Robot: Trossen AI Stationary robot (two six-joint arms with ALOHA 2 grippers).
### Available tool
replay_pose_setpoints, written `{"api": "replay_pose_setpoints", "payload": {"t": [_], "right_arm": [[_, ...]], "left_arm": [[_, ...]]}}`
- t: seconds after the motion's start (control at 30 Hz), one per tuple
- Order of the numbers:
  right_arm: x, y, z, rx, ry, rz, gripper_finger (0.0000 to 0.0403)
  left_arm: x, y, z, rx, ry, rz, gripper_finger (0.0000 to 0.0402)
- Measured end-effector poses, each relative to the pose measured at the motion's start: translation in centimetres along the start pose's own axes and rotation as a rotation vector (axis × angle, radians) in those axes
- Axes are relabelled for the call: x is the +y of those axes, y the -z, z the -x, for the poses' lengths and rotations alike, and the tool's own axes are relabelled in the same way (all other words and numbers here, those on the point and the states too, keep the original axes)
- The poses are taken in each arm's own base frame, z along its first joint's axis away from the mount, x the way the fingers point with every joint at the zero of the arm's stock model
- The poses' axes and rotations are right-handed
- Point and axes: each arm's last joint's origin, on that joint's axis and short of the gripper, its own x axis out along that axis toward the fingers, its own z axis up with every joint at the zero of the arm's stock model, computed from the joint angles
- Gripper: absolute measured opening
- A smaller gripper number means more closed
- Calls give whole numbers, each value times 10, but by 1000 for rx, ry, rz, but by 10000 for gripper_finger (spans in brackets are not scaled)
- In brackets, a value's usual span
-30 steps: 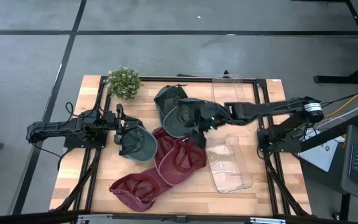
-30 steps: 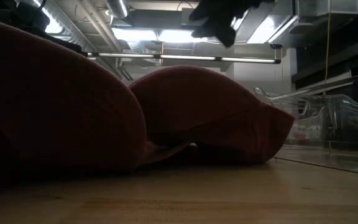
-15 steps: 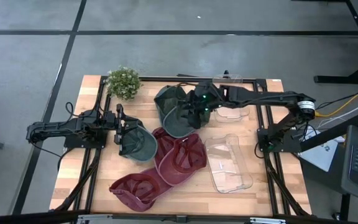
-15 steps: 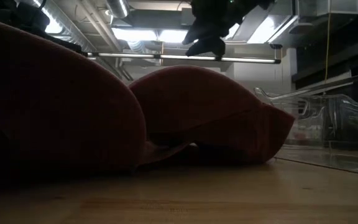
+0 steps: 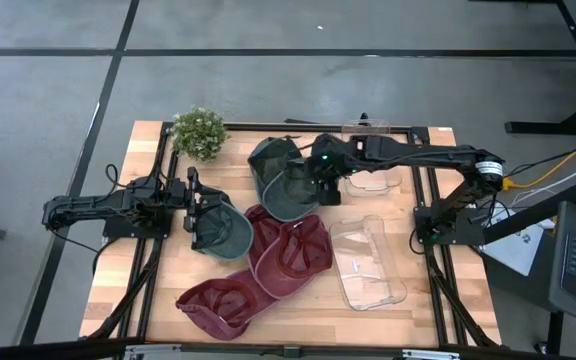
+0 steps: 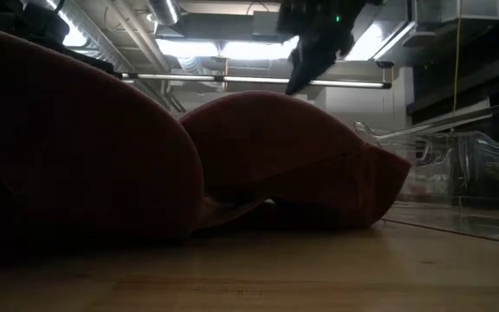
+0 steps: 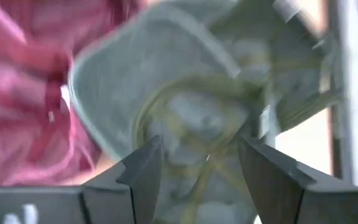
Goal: Pick & Place hat
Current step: Put the right gray cap into the top transparent bin
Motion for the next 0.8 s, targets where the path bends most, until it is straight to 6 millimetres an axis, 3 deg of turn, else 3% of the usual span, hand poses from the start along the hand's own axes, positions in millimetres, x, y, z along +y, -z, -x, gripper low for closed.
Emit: {"api": "replay_pose_setpoints", "payload": {"t": [0.27, 0.8], "right_arm": [[7, 13, -35, 197, -94, 107, 206], [24, 23, -69, 330, -261, 124, 206]], "left_arm": [[0, 0, 0, 0, 0, 0, 152], [0, 0, 0, 0, 0, 0, 152]]}}
